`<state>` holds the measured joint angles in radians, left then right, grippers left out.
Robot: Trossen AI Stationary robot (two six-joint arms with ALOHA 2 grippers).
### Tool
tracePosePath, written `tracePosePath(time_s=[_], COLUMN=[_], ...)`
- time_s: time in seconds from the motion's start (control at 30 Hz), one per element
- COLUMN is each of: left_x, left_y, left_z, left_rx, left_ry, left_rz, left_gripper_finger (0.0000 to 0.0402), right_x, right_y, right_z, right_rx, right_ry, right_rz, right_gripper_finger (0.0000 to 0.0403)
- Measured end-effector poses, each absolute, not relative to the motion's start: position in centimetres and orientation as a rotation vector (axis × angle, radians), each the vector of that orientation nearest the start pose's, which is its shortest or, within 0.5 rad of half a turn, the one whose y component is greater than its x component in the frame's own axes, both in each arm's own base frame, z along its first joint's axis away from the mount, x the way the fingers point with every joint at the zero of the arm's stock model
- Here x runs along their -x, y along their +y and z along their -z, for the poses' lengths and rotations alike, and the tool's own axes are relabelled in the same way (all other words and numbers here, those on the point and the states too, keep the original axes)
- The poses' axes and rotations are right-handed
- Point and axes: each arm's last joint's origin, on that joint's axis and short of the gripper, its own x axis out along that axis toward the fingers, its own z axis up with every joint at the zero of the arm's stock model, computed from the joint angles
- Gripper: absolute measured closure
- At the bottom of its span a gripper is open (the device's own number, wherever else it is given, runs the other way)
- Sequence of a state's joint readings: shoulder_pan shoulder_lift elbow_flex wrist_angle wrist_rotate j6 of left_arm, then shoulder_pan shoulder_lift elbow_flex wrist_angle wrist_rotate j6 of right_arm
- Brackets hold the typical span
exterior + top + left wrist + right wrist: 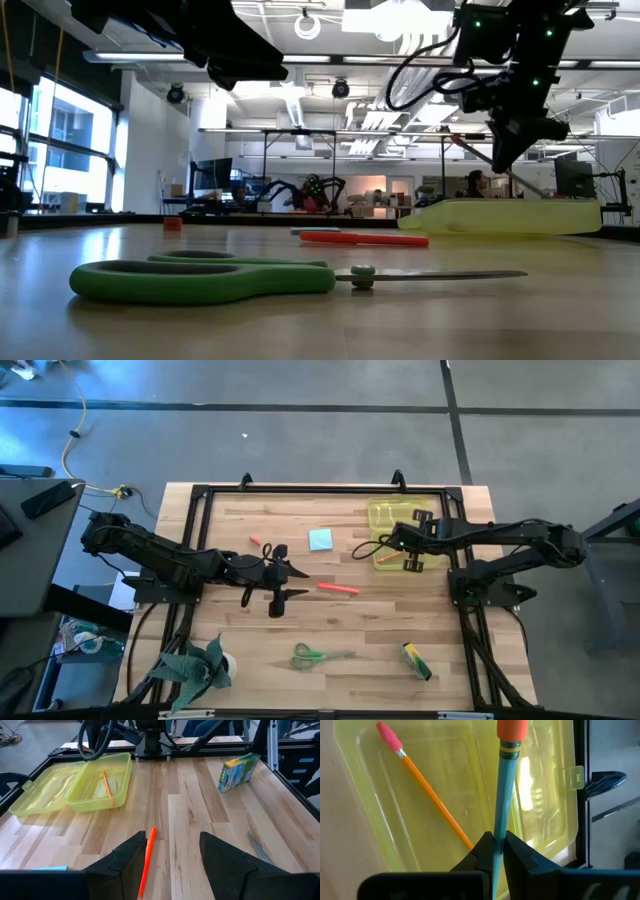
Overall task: Pack school essentials
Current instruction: Put the blue pencil into the yellow storage box, then put the orange pen into the yellow storage box
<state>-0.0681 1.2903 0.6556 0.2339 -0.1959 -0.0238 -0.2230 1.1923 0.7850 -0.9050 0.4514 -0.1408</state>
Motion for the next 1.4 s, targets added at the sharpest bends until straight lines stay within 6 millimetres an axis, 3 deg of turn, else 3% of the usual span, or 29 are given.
tracePosePath(time_s=[0.27, 0.7, 1.17, 1.4], left_x=[-26.8, -26.8, -26.8, -26.8], left_y=[-1.3, -1.3, -1.3, -1.3], left_z=[-22.3, -22.3, -22.3, -22.2], left_rx=[-0.029, -0.03, -0.03, -0.031], left_ry=[0.395, 0.395, 0.396, 0.403], left_rz=[-0.131, -0.132, -0.132, -0.132], left_gripper_finger=[0.0227, 0.0227, 0.0227, 0.0227], right_x=[-18.4, -18.7, -18.7, -18.8], right_y=[-5.5, -5.6, -5.7, -5.7], right_z=[-19.9, -19.7, -19.8, -19.9], right_rx=[0.299, 0.416, 0.487, 0.388], right_ry=[1.375, 1.368, 1.384, 1.345], right_rz=[0.477, 0.421, 0.378, 0.456], right_gripper_finger=[0.0391, 0.039, 0.0316, 0.0309])
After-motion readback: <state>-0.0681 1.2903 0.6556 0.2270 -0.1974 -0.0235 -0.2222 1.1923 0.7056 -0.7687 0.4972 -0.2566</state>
